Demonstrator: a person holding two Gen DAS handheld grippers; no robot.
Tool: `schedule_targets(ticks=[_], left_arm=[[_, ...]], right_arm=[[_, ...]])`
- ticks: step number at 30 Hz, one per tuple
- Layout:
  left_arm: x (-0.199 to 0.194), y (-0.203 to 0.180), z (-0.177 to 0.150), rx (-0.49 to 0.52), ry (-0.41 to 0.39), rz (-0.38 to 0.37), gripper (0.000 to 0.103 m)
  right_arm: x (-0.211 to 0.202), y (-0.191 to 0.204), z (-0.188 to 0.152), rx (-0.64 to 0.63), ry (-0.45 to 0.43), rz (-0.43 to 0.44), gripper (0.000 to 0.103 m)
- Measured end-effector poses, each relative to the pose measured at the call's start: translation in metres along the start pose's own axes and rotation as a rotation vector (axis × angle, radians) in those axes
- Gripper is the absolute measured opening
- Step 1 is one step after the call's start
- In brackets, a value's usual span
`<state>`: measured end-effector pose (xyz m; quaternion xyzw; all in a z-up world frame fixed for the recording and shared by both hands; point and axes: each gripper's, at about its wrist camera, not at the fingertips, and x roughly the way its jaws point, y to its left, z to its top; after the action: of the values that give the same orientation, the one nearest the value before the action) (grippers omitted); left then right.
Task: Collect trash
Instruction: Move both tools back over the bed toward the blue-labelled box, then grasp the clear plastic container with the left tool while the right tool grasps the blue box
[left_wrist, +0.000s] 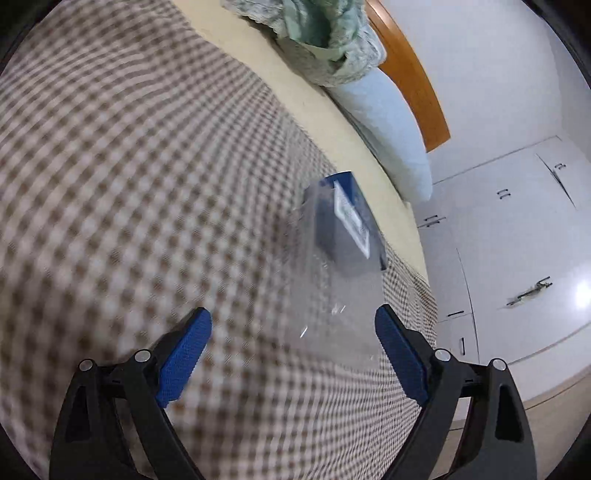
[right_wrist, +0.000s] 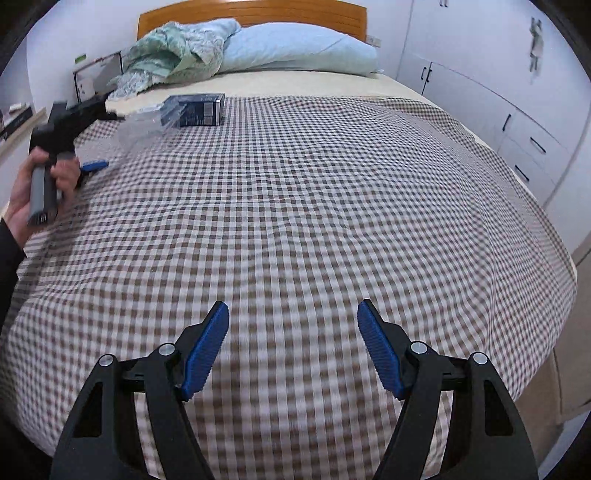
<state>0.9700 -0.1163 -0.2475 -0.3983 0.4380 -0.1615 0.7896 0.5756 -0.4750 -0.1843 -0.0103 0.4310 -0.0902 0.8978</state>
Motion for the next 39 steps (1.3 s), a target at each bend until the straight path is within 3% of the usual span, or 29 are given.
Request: schedule_targets(ticks=[1,3,4,8,12,14,17,20,22,25,28,32,34,37,39], left_arm=[[0.005,-0.001,0.001,-0.009,0.015,-0.023,0.046],[0.011,-0.004,-0.002,-0.010,0.051,-0.056,0.031],[0.004,-0.004,-0.003,0.001,0.024,-0.072,0.028],[-0.055,0.002,0.000,0.095,-0.129,-0.106,0.023],[-0.109,0.008,0.023,0.181,-0.310,-0.009,0.023],[-0.124,0.007,0.028,0.234,-0.332,0.036,0.023],[-0.135,0.022,0.040,0.226,-0.393,0.104,0.023],[-0.140,0.045,0.046,0.152,-0.376,0.074,0.023],[-0.145,0.052,0.044,0.159,-0.363,0.109,0.023],[-0.135,0.042,0.040,0.222,-0.362,0.191,0.023],[-0.122,0.036,0.034,0.261,-0.348,0.230,0.023],[-0.126,0.034,0.026,0.260,-0.357,0.233,0.023],[-0.123,0.032,0.025,0.270,-0.360,0.237,0.023],[-0.120,0.025,0.022,0.292,-0.362,0.249,0.023],[-0.120,0.021,0.020,0.309,-0.357,0.246,0.023]], right_arm=[[0.005,0.002,0.005,-0.008,0.002,-0.002,0.069],[0.015,0.008,0.019,-0.029,0.000,-0.006,0.069],[0.019,0.011,0.030,-0.036,-0.009,-0.011,0.069],[0.035,0.022,0.086,-0.029,-0.069,0.044,0.069],[0.068,0.053,0.150,-0.134,-0.080,0.098,0.069],[0.088,0.079,0.191,-0.227,-0.094,0.144,0.076],[0.123,0.125,0.246,-0.475,-0.074,0.129,0.079],[0.154,0.174,0.286,-0.821,-0.064,-0.009,0.080],[0.179,0.199,0.315,-0.944,-0.006,-0.020,0.086],[0.211,0.221,0.349,-0.951,0.093,0.045,0.086],[0.248,0.242,0.366,-0.987,0.156,0.054,0.086],[0.297,0.253,0.359,-0.981,0.238,0.037,0.086],[0.306,0.248,0.344,-0.999,0.186,0.004,0.088],[0.290,0.226,0.345,-0.845,0.153,0.134,0.085],[0.275,0.201,0.341,-0.711,0.157,0.201,0.073]])
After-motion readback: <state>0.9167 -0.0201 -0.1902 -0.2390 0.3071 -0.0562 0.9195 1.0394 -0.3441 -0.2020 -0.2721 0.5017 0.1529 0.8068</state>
